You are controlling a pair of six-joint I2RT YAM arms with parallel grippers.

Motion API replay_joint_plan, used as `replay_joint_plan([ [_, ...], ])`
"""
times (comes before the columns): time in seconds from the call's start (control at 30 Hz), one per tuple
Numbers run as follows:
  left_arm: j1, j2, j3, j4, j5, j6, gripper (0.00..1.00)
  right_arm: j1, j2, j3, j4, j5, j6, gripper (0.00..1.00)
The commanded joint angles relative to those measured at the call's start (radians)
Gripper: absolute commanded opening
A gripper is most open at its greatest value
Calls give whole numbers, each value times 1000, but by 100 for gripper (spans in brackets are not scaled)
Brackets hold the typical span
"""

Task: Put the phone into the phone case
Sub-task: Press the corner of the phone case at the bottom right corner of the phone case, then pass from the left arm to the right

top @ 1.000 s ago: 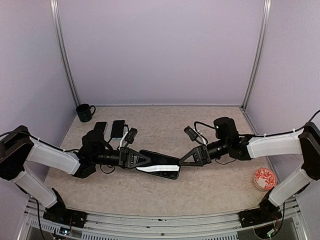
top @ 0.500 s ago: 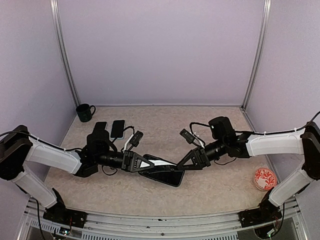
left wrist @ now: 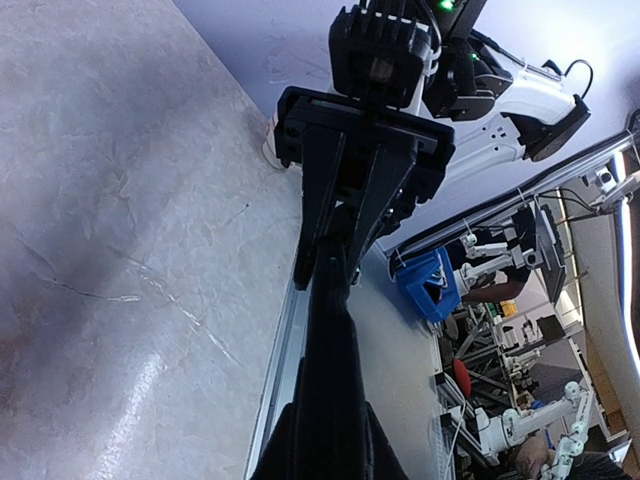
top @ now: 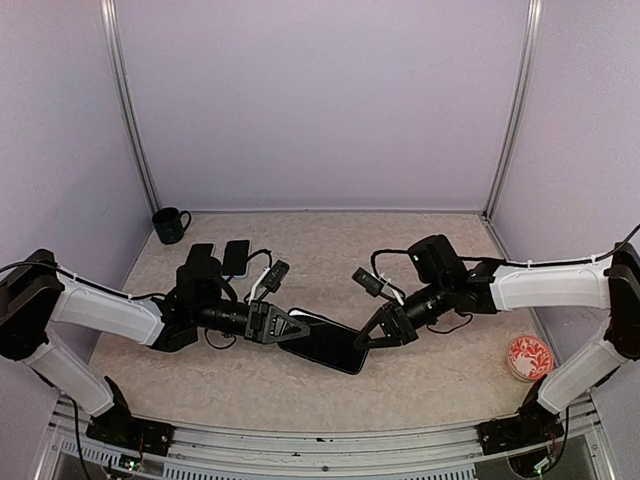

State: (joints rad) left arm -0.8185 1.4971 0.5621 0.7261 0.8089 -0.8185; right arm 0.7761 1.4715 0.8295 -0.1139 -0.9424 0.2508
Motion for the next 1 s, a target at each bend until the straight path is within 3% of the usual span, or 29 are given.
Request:
replay_joint_plan([
  [0.0, -8, 5, 39, 32, -4, 11, 0, 24, -3, 40, -50, 64, -43, 5],
  [0.07, -10, 6, 39, 32, -5, 11, 0, 26, -2, 44, -59, 88, -50, 0],
  [0.23, -15, 6, 42, 27, -2, 16, 0, 29, -8, 47, -76, 98, -64, 2],
  [0.33, -22, 4, 44, 25, 4, 23, 0, 29, -23, 45, -86, 105, -69, 26],
  [0.43, -31, 3, 48, 15, 10, 35, 0, 29, -34, 44, -86, 83, -71, 37],
  [0.97, -88, 25, 100, -90, 15, 109, 0, 57, 9, 56, -68, 1, -70, 39],
])
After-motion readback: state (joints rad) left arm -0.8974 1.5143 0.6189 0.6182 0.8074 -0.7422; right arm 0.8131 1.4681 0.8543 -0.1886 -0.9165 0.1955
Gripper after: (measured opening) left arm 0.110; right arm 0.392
